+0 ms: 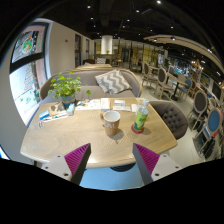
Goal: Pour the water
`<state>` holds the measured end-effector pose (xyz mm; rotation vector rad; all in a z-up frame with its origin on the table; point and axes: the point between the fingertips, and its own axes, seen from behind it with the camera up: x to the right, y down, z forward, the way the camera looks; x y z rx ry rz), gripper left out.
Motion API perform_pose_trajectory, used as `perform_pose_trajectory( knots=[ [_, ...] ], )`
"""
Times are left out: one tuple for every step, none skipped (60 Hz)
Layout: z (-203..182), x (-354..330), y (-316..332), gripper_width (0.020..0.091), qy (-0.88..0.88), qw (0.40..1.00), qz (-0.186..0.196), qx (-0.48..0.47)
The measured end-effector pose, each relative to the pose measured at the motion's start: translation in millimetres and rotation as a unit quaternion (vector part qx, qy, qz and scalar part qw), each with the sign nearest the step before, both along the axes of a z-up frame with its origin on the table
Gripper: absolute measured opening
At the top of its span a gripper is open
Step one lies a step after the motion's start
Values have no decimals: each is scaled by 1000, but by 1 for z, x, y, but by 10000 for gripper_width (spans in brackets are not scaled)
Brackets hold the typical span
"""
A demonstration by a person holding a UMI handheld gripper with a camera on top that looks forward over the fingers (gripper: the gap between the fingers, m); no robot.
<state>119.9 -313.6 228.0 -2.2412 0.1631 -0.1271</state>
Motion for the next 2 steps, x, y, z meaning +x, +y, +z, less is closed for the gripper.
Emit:
perform_pose_trajectory(
  knots=[
    [0,-1,0,856,1,1000,1,0],
    [0,-1,0,856,2,1000,2,-1]
  ],
)
